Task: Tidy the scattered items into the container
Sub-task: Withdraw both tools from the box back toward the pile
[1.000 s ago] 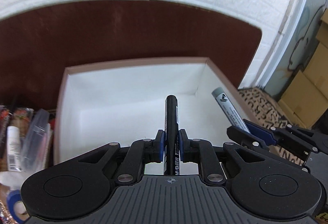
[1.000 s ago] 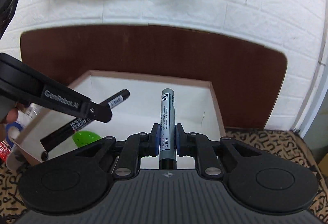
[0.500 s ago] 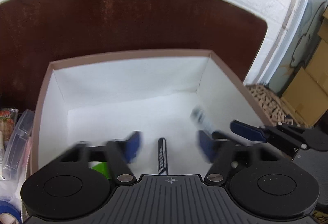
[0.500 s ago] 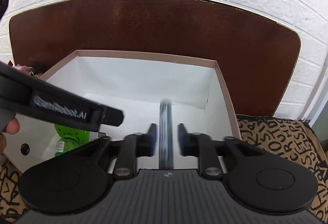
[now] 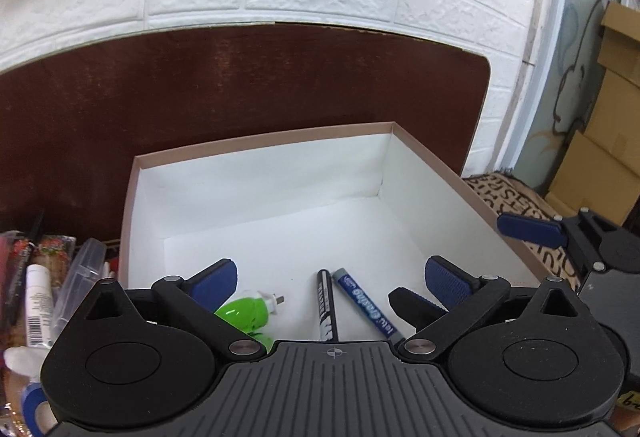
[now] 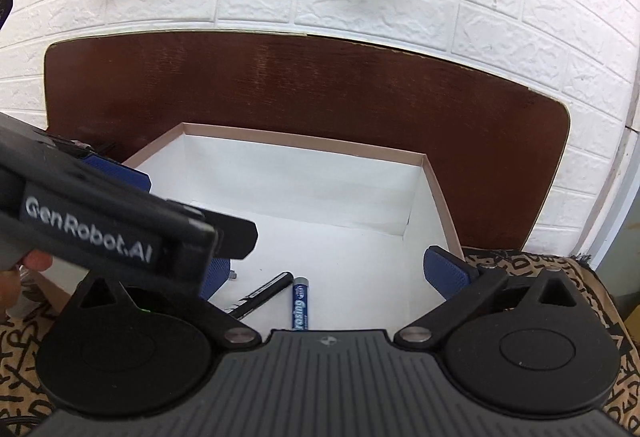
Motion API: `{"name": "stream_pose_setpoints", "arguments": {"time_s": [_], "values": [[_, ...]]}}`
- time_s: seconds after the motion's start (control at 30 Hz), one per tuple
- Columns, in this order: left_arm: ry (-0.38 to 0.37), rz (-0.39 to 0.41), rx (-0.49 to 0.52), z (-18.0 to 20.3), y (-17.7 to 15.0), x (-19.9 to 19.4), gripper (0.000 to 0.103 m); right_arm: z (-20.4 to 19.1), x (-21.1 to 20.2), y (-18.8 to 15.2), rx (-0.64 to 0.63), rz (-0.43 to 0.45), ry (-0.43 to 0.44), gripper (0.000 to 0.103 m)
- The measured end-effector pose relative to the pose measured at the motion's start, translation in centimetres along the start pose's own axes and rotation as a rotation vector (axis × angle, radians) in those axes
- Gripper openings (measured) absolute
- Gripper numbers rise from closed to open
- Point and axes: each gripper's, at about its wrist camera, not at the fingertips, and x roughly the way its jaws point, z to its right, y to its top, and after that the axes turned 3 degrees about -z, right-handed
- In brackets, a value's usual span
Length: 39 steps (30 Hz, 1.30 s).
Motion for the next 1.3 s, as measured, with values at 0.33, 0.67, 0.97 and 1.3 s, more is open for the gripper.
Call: {"name": "stream_pose_setpoints", "arguments": {"time_s": [0.33,0.67,0.97,1.3], "values": [[0.012,0.056,-0.002,0.1,-1.3,-5.5,0.103,-2.0,-4.9,0.3,-0.02,0.06,0.017,0.103],[0.073,0.088,-0.085,-1.6,-8.9,-12.2,0.103,-7.9,-9.9,-3.1,-0.048,0.064,0.126,0.103],[0.153,0.025,-0.241,-7.1,-18.8,-15.9,0.103,-16.8,-10.8,-8.7,-0.105,0.009,0.304,0.103],[0.416,0.053,-0.301,-15.0,-23.7,-20.7,0.103,-24.4,-9.0,-9.8,-0.138,-0.039,0.468,0.102]]}}
